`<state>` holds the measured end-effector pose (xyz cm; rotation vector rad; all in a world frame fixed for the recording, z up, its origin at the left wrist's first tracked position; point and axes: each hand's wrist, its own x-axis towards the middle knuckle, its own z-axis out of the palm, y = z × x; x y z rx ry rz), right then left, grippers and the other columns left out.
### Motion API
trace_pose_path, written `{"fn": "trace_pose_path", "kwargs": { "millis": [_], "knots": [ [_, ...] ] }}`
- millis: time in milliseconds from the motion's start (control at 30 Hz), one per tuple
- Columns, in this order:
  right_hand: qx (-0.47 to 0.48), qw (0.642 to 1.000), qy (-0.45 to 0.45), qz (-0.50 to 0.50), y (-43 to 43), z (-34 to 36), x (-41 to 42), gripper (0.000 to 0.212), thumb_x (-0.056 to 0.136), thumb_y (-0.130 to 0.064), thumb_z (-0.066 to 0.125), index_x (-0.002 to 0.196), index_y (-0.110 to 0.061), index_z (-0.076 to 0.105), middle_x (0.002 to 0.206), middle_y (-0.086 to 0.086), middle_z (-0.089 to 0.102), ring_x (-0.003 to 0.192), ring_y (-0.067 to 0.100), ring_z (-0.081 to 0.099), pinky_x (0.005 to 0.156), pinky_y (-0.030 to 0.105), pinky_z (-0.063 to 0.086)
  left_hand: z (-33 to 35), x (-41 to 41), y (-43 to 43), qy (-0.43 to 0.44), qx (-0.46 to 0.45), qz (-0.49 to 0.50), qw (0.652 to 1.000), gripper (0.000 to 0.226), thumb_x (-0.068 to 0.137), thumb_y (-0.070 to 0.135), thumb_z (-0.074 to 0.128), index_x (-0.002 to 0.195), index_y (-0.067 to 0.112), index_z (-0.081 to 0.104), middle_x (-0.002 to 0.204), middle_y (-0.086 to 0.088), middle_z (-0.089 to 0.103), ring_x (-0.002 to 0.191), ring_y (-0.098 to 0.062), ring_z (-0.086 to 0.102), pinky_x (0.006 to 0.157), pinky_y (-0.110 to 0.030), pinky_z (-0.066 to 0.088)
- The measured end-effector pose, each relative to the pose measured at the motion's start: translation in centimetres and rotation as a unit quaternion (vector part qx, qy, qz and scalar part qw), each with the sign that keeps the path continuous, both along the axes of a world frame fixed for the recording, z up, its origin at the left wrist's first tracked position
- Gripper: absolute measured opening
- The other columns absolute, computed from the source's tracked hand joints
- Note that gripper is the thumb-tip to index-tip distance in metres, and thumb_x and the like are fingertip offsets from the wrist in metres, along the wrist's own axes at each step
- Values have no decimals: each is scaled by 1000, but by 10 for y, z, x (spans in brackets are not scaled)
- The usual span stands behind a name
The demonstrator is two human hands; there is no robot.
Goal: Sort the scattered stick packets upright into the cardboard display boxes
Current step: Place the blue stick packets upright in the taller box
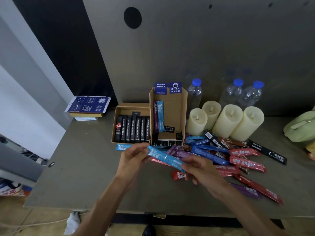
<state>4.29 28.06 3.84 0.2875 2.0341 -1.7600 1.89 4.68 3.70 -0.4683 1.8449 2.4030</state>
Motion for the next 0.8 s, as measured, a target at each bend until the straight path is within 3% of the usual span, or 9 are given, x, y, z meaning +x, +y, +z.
{"fn": "trace_pose_path", "kwargs": {
  "millis": [133,267,467,567,700,800],
  "knots": [
    [34,999,-1,22,-6,0,3,6,94,-21,67,100,-20,70,83,-1,75,67,10,66,59,23,45,10,-5,14,4,-2,-7,1000,13,93,6,63,105,2,67,94,-15,75,80,-24,73,77,-31,61],
    [38,999,18,20,-13,-1,0,3,95,-19,66,95,-19,69,75,-4,71,65,6,63,56,16,43,10,-6,30,-7,-118,-60,991,17,95,12,64,95,-4,63,86,-17,76,80,-30,75,75,-40,62],
    [71,996,45,17,-14,0,-7,3,95,-21,67,95,-19,69,90,-1,74,65,-1,63,55,11,46,12,-18,35,1,-206,-65,976,15,96,16,63,88,4,67,79,-9,76,75,-27,75,77,-49,61],
    [98,993,57,20,-13,-3,-10,4,95,-23,66,93,-22,70,89,-4,73,66,-5,62,60,14,46,16,-19,41,9,-203,-73,976,14,95,14,65,89,2,65,81,-8,76,76,-23,75,77,-47,61],
    [61,996,56,-15,-17,-4,-17,6,95,-20,66,94,-20,71,85,-1,74,62,0,63,56,12,45,13,-20,48,19,-241,-113,964,3,89,9,70,88,10,67,82,-3,75,76,-20,75,74,-48,61],
    [165,976,141,2,-26,-6,-24,6,91,-30,70,96,-27,70,89,-10,71,76,0,65,65,14,47,12,-26,48,31,-307,-101,946,5,88,15,72,87,18,68,79,4,74,72,-13,73,71,-44,61]
  ]
}}
